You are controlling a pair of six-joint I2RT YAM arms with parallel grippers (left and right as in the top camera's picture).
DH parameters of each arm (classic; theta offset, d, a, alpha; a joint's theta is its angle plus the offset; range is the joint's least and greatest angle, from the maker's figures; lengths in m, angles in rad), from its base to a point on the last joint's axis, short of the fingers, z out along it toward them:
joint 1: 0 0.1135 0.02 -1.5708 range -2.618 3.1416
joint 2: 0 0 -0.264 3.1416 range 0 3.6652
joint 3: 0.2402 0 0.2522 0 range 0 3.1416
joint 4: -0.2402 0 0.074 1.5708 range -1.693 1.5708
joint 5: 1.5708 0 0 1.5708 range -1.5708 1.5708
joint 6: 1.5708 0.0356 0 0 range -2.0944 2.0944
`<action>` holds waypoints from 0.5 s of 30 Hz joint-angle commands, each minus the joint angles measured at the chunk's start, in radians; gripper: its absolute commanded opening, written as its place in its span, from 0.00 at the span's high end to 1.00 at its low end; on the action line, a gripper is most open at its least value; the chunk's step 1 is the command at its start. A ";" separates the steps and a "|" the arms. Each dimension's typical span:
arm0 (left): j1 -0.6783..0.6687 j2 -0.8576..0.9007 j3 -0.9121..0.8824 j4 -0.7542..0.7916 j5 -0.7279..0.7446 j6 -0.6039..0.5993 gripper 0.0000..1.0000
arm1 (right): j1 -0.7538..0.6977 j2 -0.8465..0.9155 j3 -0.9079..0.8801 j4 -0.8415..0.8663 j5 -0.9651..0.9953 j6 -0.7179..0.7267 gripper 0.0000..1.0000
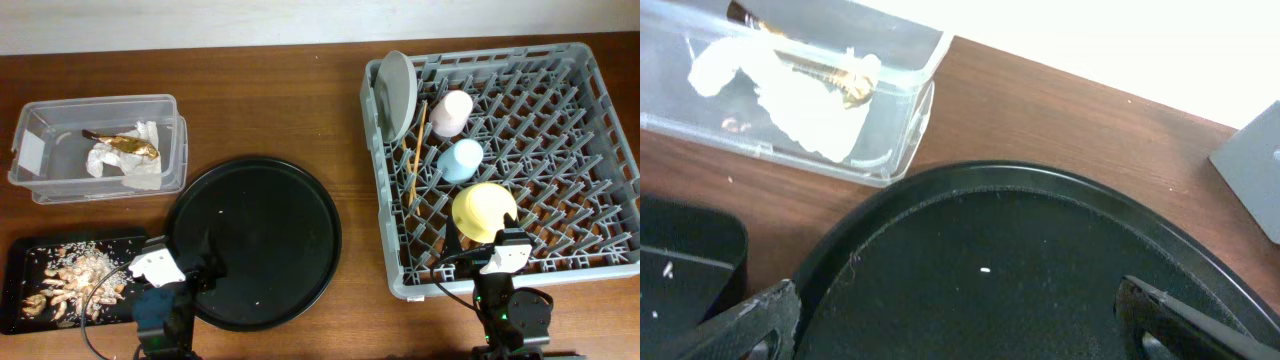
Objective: Sort waste into correct bins and load items into the dishwasher rack
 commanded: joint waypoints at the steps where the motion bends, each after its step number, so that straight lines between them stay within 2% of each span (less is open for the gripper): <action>1: -0.026 -0.021 -0.005 -0.005 -0.016 0.176 0.01 | -0.007 -0.008 -0.007 -0.005 0.005 -0.008 0.01; 4: -0.054 -0.031 -0.005 -0.005 -0.016 0.259 0.01 | -0.007 -0.007 -0.007 -0.005 0.005 -0.008 0.02; 12: -0.085 -0.227 -0.005 -0.005 -0.016 0.259 0.01 | -0.007 -0.007 -0.007 -0.005 0.005 -0.008 0.02; 15: -0.087 -0.241 -0.005 -0.005 -0.016 0.259 0.01 | -0.007 -0.008 -0.007 -0.005 0.005 -0.008 0.02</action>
